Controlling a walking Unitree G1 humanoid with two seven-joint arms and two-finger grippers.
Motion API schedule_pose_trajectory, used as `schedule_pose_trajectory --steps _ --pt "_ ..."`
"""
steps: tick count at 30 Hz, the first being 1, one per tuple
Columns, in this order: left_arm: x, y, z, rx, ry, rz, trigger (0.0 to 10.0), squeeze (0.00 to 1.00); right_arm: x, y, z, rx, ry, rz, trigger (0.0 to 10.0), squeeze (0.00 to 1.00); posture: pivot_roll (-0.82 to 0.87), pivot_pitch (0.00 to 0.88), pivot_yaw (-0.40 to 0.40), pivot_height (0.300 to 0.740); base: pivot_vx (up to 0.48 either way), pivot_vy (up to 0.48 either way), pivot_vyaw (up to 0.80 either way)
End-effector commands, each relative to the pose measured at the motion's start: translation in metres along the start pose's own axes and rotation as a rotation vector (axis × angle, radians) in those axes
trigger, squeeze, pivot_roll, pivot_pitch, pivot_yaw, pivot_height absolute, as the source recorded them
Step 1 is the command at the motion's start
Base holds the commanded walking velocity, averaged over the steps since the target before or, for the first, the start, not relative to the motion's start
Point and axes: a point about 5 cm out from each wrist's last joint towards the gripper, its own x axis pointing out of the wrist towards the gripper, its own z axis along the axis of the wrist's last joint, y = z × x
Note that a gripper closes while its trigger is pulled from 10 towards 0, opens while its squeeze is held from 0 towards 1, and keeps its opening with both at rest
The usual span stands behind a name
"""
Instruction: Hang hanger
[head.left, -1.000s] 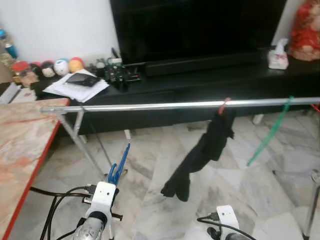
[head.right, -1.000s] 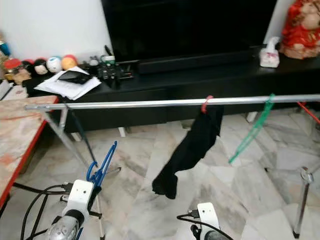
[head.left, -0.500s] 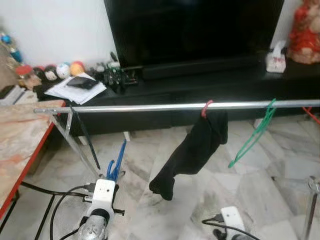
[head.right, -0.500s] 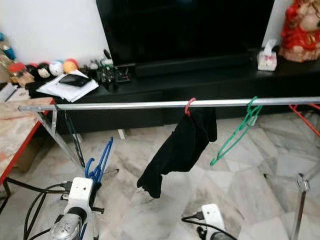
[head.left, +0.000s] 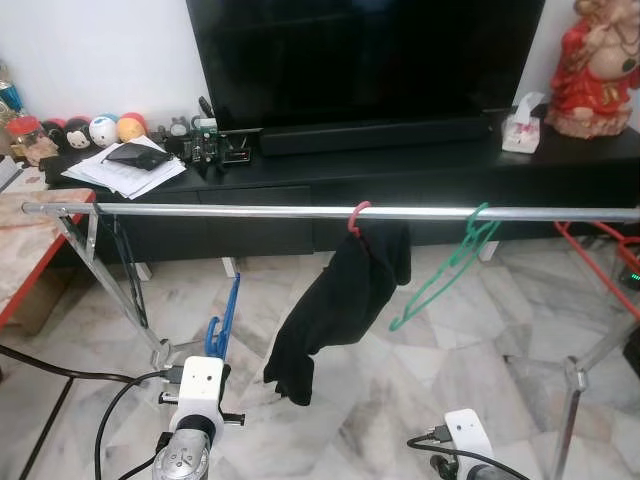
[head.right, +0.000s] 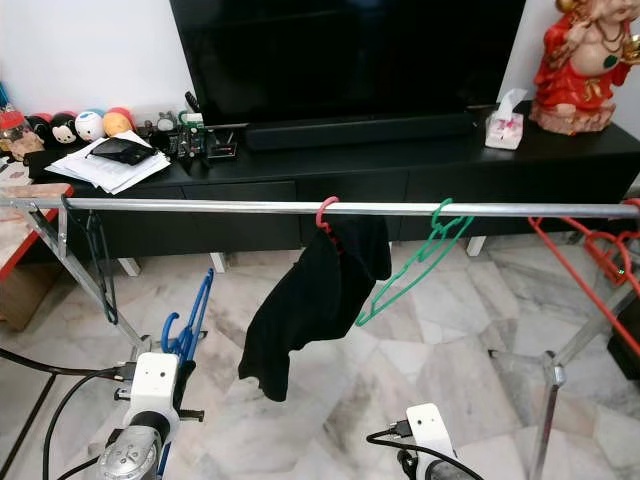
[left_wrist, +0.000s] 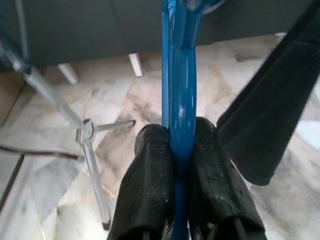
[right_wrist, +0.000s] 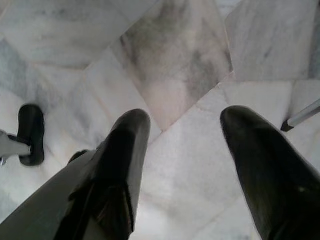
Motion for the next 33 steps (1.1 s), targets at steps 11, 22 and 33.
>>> schedule_pose_trajectory --steps 11,22,33 --pt "-0.016 0.040 -0.001 0.045 -0.028 0.119 10.0 0.00 0.001 0.005 0.005 -0.040 -0.011 0.022 10.0 0.00 -0.13 0.000 0.016 0.740 0.000 0.000 0.00" --pt "-0.013 0.021 0.001 0.018 -0.028 0.046 10.0 0.00 0.001 0.005 0.004 -0.035 -0.012 0.014 10.0 0.00 -0.13 0.000 0.024 0.740 0.122 0.000 0.00" --pt "-0.011 0.016 0.002 0.017 -0.033 0.027 10.0 0.00 0.001 0.005 0.004 -0.052 -0.006 0.019 10.0 0.00 -0.13 0.000 0.029 0.740 0.293 0.000 0.00"
